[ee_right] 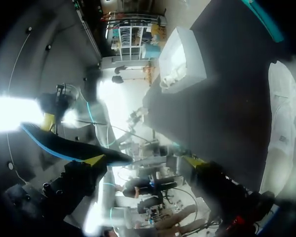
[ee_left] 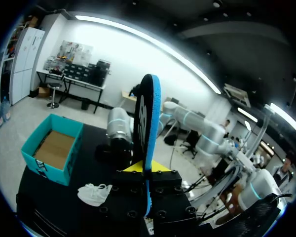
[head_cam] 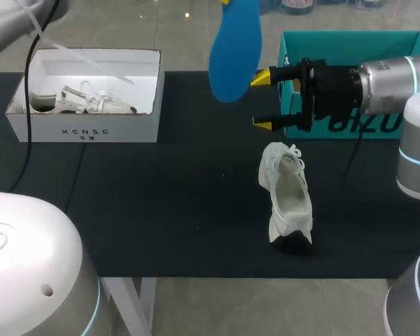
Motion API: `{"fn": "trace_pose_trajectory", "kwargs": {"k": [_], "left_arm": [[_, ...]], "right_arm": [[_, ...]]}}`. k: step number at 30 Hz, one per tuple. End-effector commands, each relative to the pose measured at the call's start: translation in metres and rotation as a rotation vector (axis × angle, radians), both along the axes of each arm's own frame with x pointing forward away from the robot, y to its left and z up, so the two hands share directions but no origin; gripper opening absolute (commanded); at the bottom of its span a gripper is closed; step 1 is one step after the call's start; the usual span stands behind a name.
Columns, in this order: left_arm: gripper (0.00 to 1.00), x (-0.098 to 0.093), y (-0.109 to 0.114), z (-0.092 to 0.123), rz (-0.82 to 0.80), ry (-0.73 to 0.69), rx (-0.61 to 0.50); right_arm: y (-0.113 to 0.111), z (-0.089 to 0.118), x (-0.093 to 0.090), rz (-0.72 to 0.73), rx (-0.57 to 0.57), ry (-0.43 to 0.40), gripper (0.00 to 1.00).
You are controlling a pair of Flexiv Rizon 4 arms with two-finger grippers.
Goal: Take the shoe out of the shoebox, open the shoe tongue, remove and reinsert the insole, then place the shoe into the shoebox
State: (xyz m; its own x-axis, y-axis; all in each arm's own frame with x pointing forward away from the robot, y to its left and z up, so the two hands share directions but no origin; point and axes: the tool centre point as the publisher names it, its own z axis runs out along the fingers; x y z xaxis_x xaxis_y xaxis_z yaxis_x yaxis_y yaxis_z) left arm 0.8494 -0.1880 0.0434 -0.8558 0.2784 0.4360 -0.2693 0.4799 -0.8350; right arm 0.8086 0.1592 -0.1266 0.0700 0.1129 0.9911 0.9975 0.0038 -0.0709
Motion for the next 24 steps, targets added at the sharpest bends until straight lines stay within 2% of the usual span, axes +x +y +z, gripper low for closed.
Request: {"fn": "trace_pose_trajectory", "kwargs": {"k": [1,7,15,21,24], "left_arm": [[0.0,0.0,0.001,0.0,0.0,-0.001,0.002],[0.0,0.0,0.001,0.0,0.0,-0.001,0.002],[0.0,0.0,0.001,0.0,0.0,-0.001,0.002],[0.0,0.0,0.001,0.0,0.0,-0.001,0.002],[0.0,0.0,0.001,0.0,0.0,-0.001,0.002]], "right_arm": [[0.002,0.0,0.0,-0.001,-0.002,0.001,1.0],[0.002,0.0,0.0,-0.001,-0.002,0.001,1.0],[-0.035,0.01,0.029,0.018,0.013,0.006,1.0],[-0.05,0.026,0.049,0.024,0.014,-0.023,1.0],[-0.055,0.034,0.053,0.024,0.015,-0.039,1.0]]}}
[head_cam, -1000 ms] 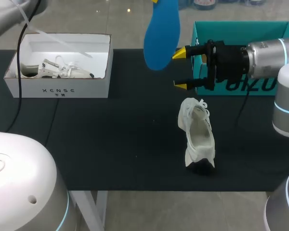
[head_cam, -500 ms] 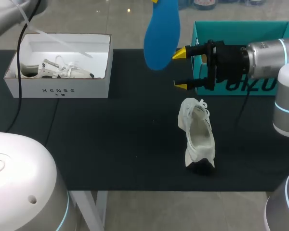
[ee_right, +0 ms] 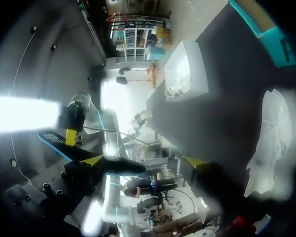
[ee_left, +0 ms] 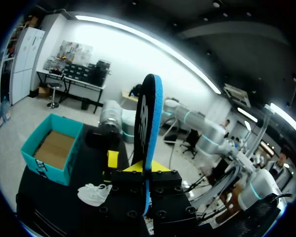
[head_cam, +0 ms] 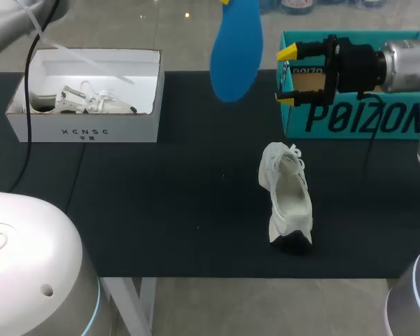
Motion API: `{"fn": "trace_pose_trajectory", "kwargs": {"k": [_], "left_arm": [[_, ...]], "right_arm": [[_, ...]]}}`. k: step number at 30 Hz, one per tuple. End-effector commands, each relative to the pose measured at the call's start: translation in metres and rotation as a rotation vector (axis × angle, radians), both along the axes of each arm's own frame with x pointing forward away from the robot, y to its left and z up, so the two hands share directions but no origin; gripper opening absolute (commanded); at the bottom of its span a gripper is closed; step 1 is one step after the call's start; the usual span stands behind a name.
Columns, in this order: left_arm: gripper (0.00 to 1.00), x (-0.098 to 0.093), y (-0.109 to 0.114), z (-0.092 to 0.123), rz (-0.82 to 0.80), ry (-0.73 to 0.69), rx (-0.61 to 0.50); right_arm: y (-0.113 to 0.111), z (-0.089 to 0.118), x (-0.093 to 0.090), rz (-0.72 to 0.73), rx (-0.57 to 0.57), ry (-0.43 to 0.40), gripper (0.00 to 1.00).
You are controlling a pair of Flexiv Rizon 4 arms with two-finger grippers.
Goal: Take the shoe out of the shoebox, open the shoe tongue, remove and reinsert the insole, then place the shoe into the shoebox
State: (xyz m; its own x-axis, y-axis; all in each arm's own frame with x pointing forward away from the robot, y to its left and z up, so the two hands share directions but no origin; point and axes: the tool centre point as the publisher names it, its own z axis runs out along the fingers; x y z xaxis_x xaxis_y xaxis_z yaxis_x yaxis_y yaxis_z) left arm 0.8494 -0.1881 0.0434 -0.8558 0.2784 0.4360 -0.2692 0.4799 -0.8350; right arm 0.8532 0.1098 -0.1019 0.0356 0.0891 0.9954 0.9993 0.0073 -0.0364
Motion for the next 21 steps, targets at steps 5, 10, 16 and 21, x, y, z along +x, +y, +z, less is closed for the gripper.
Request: {"fn": "trace_pose_trajectory", "kwargs": {"k": [5,10,16,21], "left_arm": [[0.0,-0.0002,0.0006,0.0002,0.0,-0.001,0.002],[0.0,-0.0002,0.0006,0.0002,0.0,-0.001,0.002],[0.0,-0.0002,0.0006,0.0002,0.0,-0.001,0.002],[0.0,-0.0089,-0.002,0.0054,-0.019,-0.104,0.033]], "right_arm": [[-0.0076,0.0178,0.0066,0.023,0.009,-0.021,1.0],[-0.0076,0.0178,0.0066,0.023,0.009,-0.021,1.0],[-0.0076,0.0178,0.0066,0.023,0.009,-0.021,1.0],[-0.0076,0.0178,0.0066,0.023,0.009,-0.021,1.0]]}}
